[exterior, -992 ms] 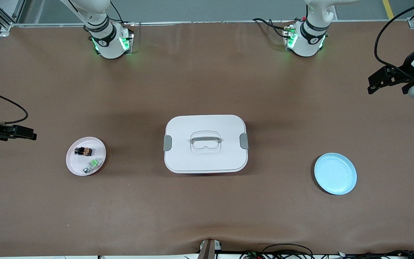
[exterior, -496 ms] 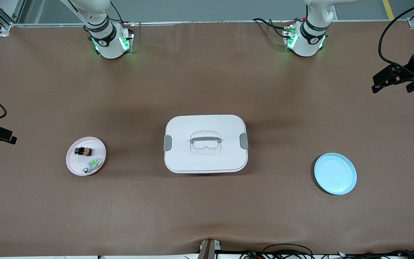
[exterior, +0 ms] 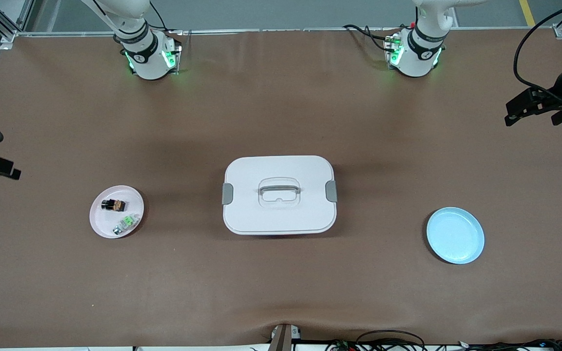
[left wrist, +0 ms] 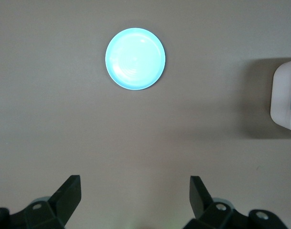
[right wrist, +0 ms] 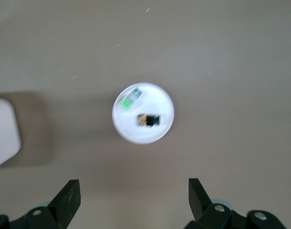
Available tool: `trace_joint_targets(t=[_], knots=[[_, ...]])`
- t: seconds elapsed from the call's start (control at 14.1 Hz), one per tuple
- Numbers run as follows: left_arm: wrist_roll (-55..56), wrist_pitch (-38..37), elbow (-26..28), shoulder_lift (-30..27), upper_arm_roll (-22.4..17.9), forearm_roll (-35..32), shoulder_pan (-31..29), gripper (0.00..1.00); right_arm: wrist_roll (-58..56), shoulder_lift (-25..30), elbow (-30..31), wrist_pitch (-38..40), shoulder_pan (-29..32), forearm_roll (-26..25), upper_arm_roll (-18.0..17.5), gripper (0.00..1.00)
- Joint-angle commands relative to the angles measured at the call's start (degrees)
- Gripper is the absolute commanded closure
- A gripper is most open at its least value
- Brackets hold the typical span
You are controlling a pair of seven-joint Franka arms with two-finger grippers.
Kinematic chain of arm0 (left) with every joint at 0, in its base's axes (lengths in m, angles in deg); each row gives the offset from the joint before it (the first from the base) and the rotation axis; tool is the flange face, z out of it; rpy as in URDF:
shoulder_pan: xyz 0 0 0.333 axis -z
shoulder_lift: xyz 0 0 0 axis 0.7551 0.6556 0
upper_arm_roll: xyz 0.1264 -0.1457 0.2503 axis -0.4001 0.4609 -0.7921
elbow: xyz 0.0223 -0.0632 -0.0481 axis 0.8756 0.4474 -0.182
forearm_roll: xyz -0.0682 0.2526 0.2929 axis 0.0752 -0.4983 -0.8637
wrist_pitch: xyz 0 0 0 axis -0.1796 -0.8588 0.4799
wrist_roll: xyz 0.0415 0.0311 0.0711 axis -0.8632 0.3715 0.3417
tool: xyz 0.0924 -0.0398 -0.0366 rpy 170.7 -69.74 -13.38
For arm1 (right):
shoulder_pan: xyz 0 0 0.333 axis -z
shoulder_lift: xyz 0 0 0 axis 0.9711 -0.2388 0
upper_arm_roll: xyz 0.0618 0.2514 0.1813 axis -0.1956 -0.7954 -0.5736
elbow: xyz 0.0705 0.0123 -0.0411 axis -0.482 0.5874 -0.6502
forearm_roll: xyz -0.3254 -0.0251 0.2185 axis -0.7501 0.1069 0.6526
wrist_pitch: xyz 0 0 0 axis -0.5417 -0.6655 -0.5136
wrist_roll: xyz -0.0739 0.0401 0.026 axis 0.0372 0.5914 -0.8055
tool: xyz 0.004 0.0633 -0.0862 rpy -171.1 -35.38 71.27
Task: Transfer orange switch to right arm and place
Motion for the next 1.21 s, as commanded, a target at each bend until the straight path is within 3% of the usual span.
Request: trace_joint_targets(t=[0.0, 0.71, 0.85, 0.92, 1.13], knots=[[-1.6, -0.6, 0.0, -0.8, -0.1, 0.9, -0.3, 0.0, 0.3, 0.2, -2.2, 3.6, 1.6, 4.0, -0.5, 0.0], [-1.5, -0.5, -0.1, -0.6, -0.1, 0.9, -0.4, 0.0, -3.9, 6.1, -1.7, 6.9, 1.3, 3.3, 0.1, 0.0], [-1.5, -0.5, -0.1, -0.6, -0.2, 0.8, -0.4, 0.0, -3.7, 6.7, -1.6, 7.3, -2.0, 1.7, 1.3, 0.0], [-1.5, -0.4, -0.1, -0.6, -0.2, 0.8, -0.4, 0.0, -3.4, 7.4, -1.1, 7.2, -6.4, 1.1, 5.3, 0.0], [-1.5, -0.4, 0.0, -0.6, -0.2, 0.7, -0.4, 0.0, -3.3, 9.3, 1.2, 6.2, -23.2, 1.9, 22.2, 0.0]])
